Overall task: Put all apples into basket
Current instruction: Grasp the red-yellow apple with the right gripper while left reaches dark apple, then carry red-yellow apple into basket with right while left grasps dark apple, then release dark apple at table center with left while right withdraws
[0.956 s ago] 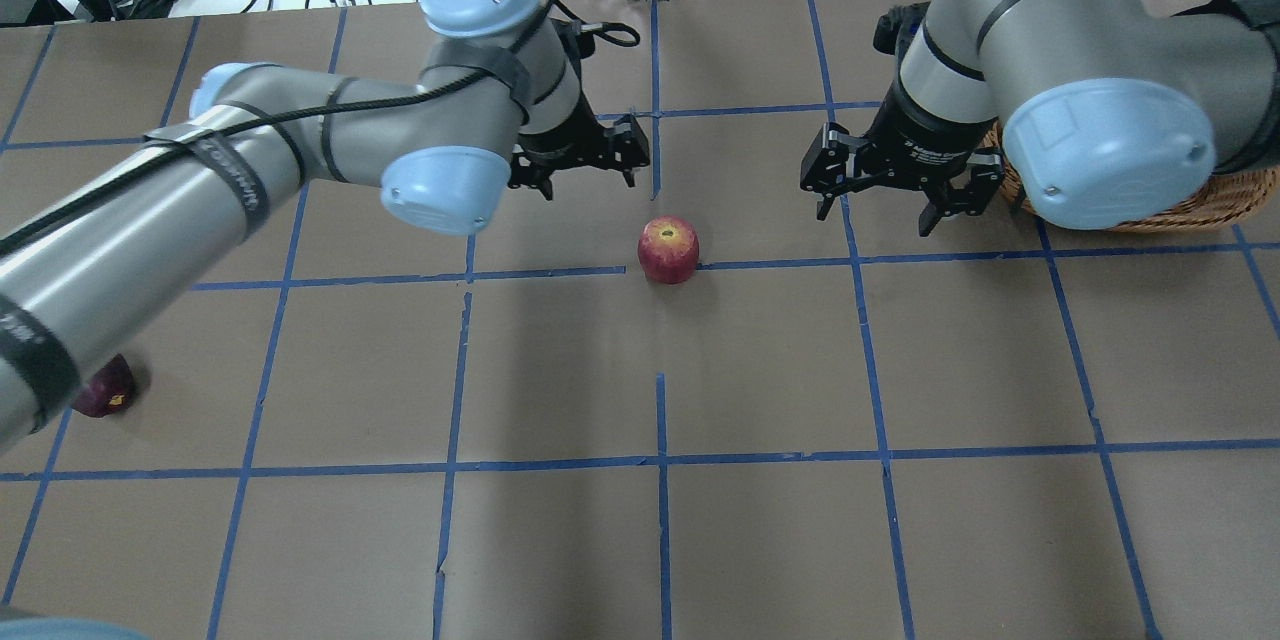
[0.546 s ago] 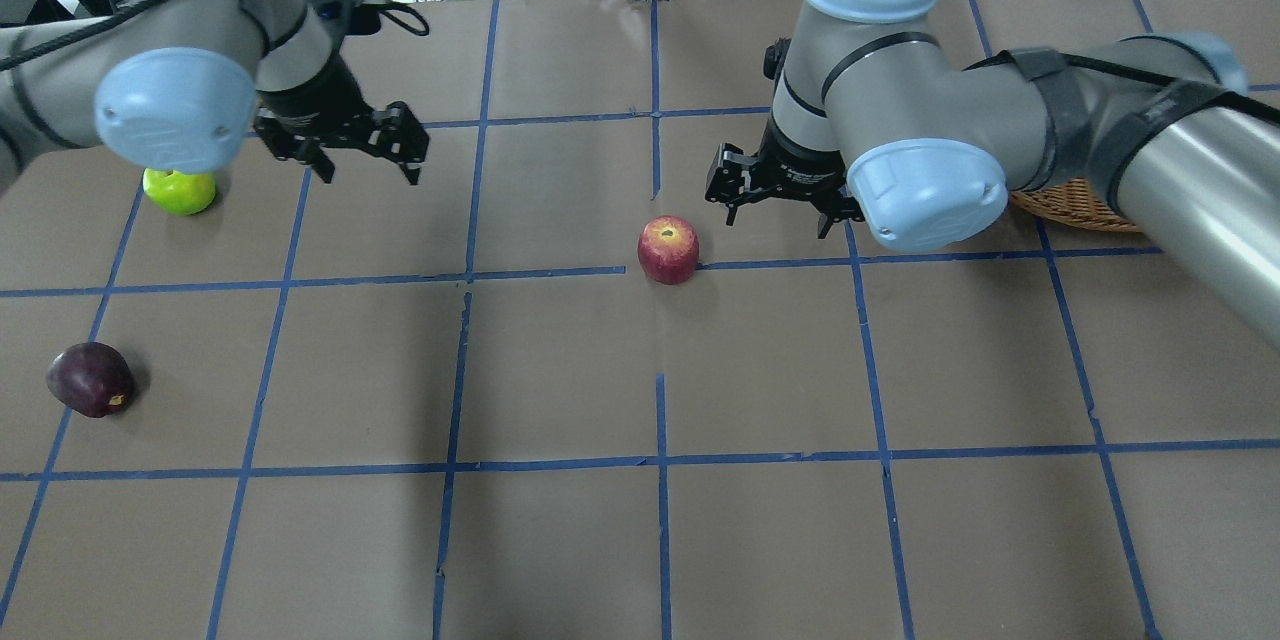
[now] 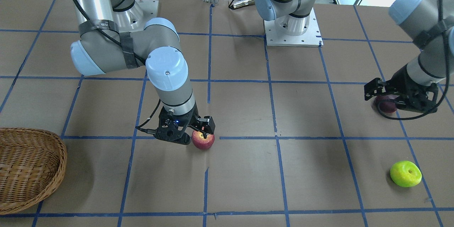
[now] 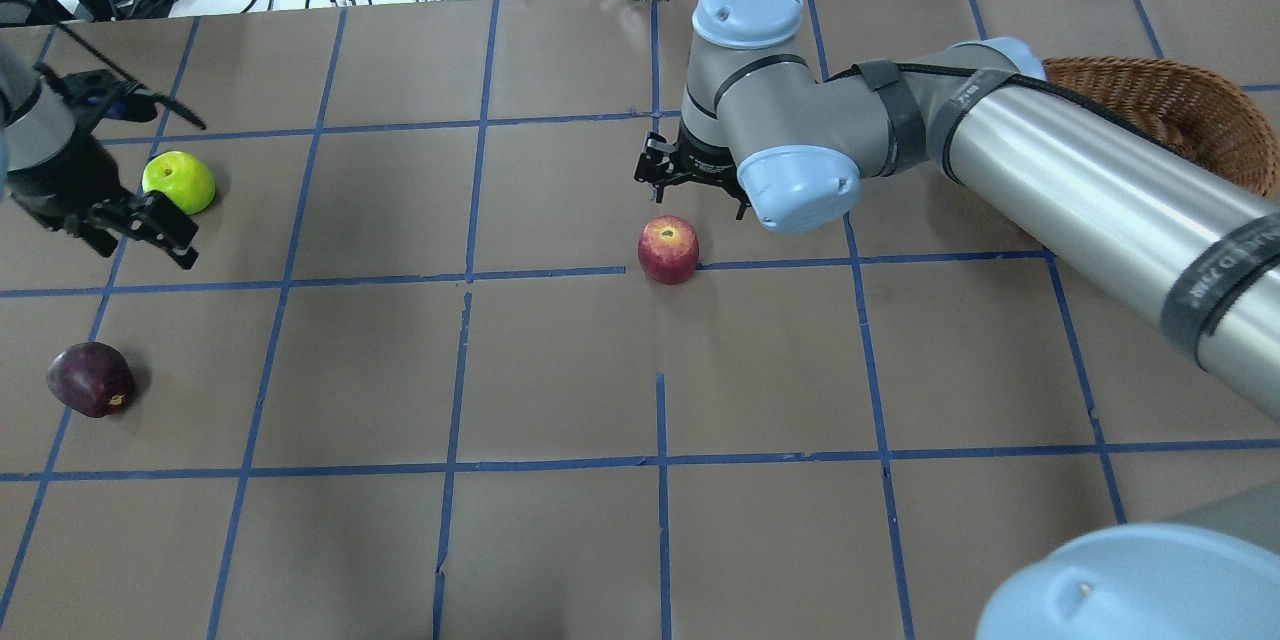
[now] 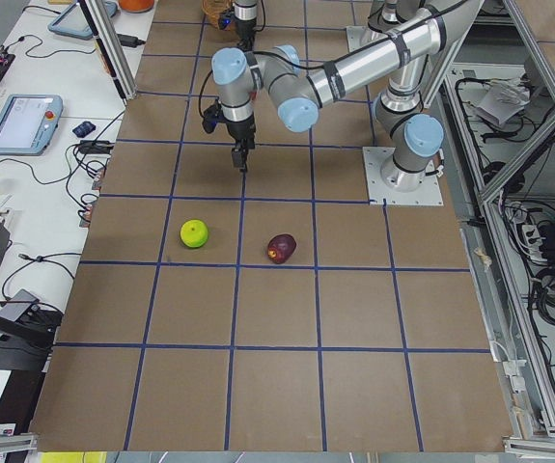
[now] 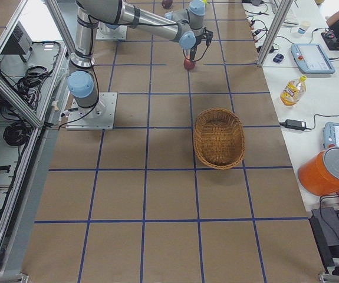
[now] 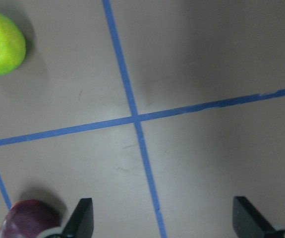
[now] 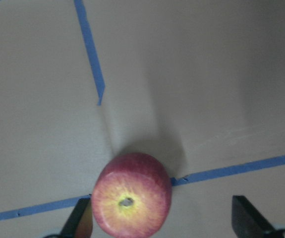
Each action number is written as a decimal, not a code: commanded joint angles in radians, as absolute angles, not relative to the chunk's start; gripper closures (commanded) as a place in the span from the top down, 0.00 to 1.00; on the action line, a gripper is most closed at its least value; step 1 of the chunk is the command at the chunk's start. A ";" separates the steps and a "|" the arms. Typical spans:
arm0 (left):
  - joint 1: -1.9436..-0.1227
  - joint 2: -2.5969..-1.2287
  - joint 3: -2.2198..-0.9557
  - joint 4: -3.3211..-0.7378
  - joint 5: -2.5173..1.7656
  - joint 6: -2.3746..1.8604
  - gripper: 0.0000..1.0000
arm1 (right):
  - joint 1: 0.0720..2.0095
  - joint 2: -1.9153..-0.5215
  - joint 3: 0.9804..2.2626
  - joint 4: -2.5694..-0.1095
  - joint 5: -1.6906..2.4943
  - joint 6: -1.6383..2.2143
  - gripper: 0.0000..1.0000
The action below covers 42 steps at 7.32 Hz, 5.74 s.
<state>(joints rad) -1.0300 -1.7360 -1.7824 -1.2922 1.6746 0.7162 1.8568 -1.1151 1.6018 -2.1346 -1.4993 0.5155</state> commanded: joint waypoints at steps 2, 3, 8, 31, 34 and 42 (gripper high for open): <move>-0.826 -1.798 -1.833 -1.133 1.671 1.000 1.00 | 1.894 -1.028 1.546 -2.072 -1.502 0.528 1.00; -0.798 -1.805 -1.862 -1.108 1.674 1.064 1.00 | 1.894 -1.007 1.546 -2.072 -1.500 0.526 1.00; -0.709 -1.847 -1.968 -0.988 1.643 1.215 1.00 | 1.888 -0.980 1.534 -2.068 -1.493 0.529 0.00; -1.830 -1.890 -1.824 -0.847 1.448 -0.320 0.00 | 1.113 -1.066 1.353 -1.819 -1.639 -0.353 1.00; -1.861 -1.962 -1.821 -0.757 1.445 -0.341 0.00 | 1.242 -1.146 1.358 -1.680 -1.567 -0.222 1.00; -1.694 -1.886 -1.735 -0.860 1.453 -0.114 1.00 | 1.547 -1.143 1.407 -1.707 -1.474 0.097 1.00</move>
<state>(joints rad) -1.7725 -1.9300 -1.7484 -0.7666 1.4429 -0.2430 1.5052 -1.1413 1.4060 -1.6982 -1.4900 0.0145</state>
